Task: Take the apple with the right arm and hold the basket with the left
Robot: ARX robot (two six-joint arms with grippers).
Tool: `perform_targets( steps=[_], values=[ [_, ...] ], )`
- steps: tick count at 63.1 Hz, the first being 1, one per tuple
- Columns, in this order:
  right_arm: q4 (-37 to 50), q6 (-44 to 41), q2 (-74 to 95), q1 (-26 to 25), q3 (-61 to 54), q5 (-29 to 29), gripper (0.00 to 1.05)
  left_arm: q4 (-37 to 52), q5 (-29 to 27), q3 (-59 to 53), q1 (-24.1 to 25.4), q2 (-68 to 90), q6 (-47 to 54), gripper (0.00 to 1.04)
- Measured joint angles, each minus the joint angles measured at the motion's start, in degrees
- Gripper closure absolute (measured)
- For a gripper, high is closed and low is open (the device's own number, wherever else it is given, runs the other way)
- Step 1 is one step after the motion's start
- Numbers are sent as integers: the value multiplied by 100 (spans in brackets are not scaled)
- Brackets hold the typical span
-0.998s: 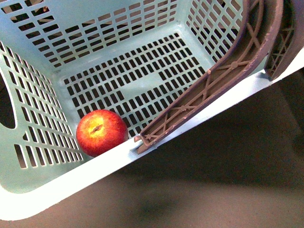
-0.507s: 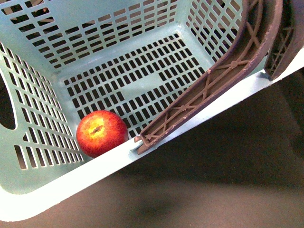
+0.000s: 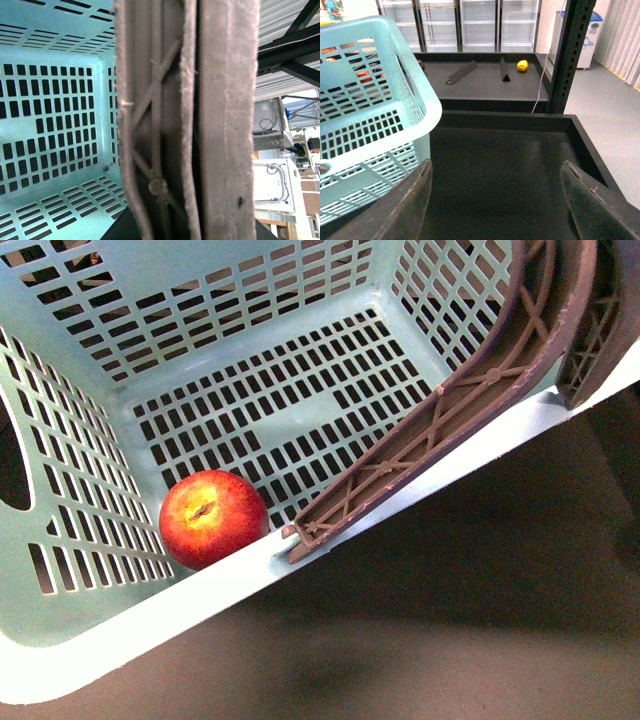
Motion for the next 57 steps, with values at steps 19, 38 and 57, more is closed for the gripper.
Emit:
perform_targets(
  steps=[19,38,57],
  values=[
    [0,2,0,0,0,-2,9,210,-1744,0,-166,0,-612,90],
    [0,4,-7,0,0,0,9,354,-1578,-323,975,-74,-1808,90],
    [0,4,-7,0,0,0,9,538,-1176,-208,2361,920,-2286,90]
  ],
)
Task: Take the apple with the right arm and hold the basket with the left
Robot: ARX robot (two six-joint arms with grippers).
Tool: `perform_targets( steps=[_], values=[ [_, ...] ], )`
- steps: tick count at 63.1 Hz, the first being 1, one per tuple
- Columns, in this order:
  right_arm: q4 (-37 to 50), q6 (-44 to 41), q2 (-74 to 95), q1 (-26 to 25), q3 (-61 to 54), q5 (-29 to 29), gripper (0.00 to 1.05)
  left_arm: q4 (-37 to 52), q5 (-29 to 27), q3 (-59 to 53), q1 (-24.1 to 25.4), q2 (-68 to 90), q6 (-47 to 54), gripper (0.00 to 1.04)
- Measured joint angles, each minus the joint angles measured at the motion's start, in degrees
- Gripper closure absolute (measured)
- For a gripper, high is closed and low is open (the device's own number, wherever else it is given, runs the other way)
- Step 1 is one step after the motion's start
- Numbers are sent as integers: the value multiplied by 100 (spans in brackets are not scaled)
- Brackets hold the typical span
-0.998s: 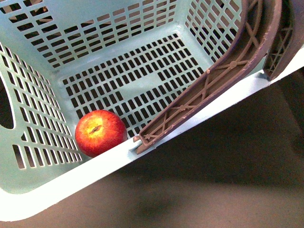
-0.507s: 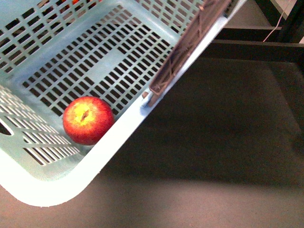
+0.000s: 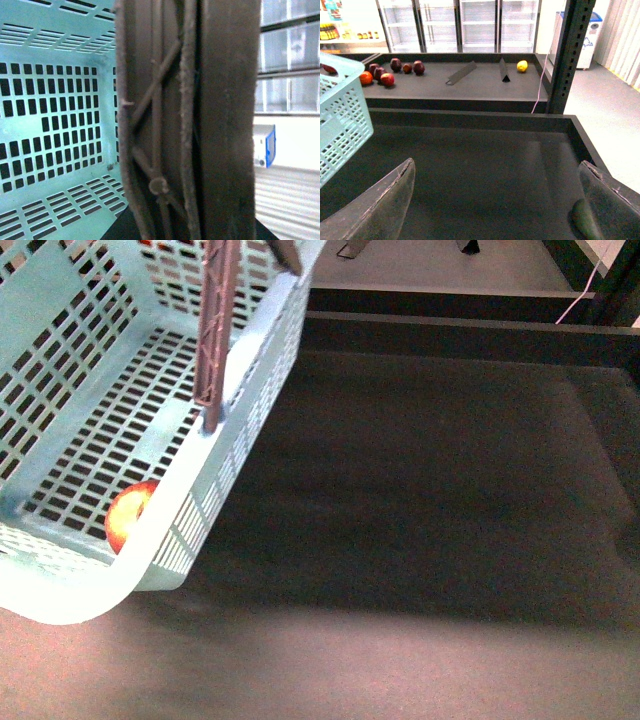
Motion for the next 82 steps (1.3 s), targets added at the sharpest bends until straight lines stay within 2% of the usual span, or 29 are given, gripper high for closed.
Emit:
perform_targets(
  steps=[8,20,63,67,82],
  values=[
    [0,-2,0,0,0,0,9,-33,4,304,332,586,-188,90],
    [0,-2,0,0,0,0,9,-201,205,645,535,1147,-319,90],
    [0,0,0,0,0,0,9,-564,109,350,662,1495,-660,90],
    [0,0,0,0,0,0,9,-599,149,291,636,1447,-684,77],
    [0,-2,0,0,0,0,9,-901,87,179,573,979,-748,38]
  ],
)
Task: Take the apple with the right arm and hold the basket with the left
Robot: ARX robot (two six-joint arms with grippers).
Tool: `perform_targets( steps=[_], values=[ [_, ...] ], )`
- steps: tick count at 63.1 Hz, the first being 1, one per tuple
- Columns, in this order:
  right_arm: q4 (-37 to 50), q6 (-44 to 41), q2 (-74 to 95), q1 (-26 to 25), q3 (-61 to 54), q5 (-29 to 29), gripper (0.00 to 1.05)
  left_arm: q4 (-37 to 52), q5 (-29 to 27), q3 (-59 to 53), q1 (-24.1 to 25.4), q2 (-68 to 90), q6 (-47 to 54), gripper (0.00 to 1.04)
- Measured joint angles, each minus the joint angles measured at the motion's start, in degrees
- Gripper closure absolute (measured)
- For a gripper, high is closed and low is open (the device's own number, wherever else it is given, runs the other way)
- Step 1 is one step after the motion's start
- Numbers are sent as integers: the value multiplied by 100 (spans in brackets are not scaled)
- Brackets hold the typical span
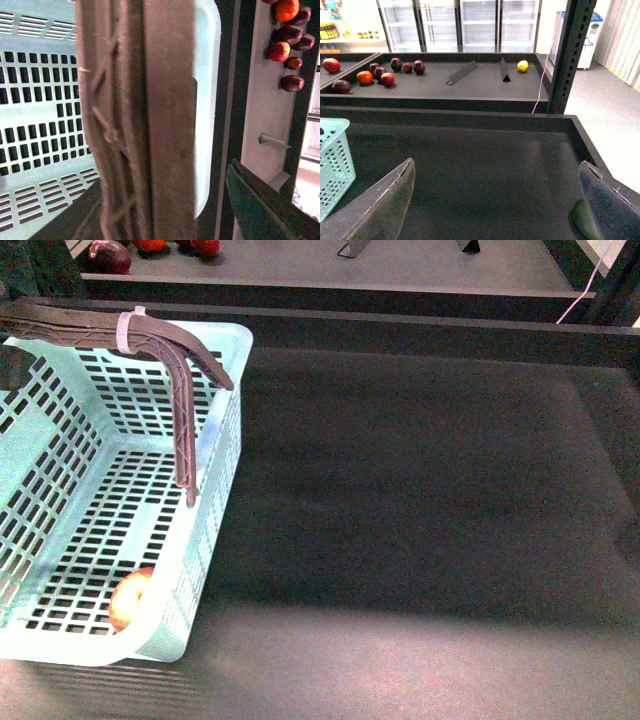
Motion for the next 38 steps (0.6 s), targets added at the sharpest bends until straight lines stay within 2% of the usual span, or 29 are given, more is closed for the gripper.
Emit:
perform_targets(
  steps=[11,23,36,38],
  values=[
    [0,2,0,0,0,0,9,-621,-345,-417,-120,-916,-282,6],
    [0,2,0,0,0,0,9,-1239,-833,-662,-520,-1794,-522,7],
    [0,0,0,0,0,0,9,-1246,-846,-660,-610,-1917,-531,7],
    [0,0,0,0,0,-2,9,-890,-658,-789,-577,-1919,-155,9]
  ],
)
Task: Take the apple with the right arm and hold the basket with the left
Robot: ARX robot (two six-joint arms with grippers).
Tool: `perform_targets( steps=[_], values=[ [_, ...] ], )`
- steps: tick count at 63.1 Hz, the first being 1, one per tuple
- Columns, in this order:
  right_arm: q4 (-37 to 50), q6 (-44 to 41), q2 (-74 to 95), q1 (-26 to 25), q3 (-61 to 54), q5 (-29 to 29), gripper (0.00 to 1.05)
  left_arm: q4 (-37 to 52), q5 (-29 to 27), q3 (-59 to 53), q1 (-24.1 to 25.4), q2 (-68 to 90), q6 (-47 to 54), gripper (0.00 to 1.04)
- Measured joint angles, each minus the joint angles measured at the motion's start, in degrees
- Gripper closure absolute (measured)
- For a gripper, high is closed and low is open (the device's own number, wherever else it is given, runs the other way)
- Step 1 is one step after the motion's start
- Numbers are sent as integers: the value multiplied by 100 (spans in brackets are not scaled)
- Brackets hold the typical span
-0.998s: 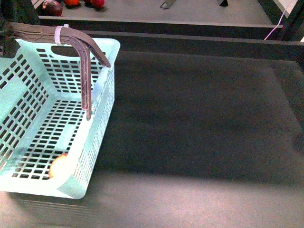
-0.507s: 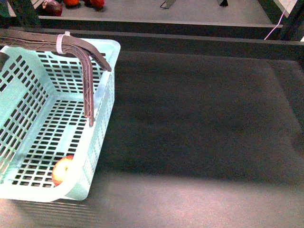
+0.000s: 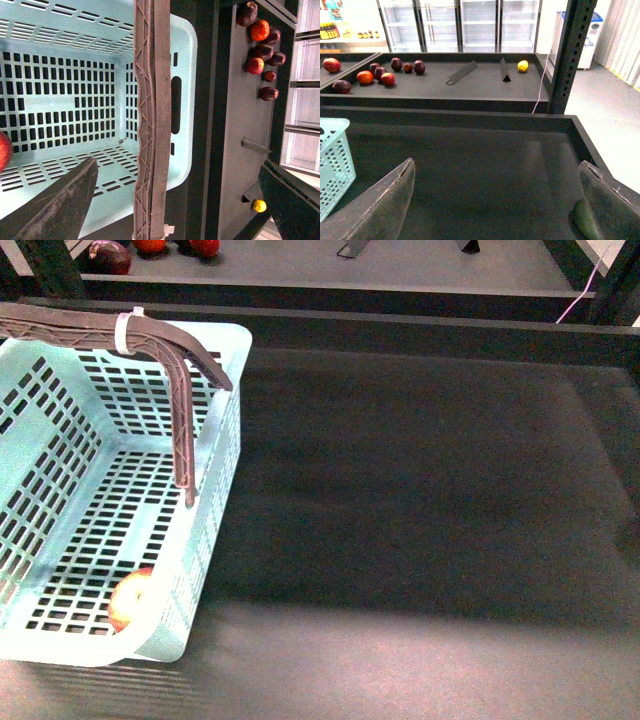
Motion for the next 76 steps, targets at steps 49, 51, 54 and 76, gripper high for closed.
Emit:
perform_targets(
  steps=[49,51,54,76],
  values=[
    [-2,2,0,0,0,4,9,5534,2162,-4599,1233,-3051,8977,101],
    [-2,0,0,0,0,2,9,5425,2184,-4671,1233,-3241,8979,101],
    [-2,2,0,0,0,2,9,5278,2199,-4756,1233,-3469,8981,101],
    [-4,2,0,0,0,2,9,4409,2199,-5198,1239,-4813,8999,101]
  ],
)
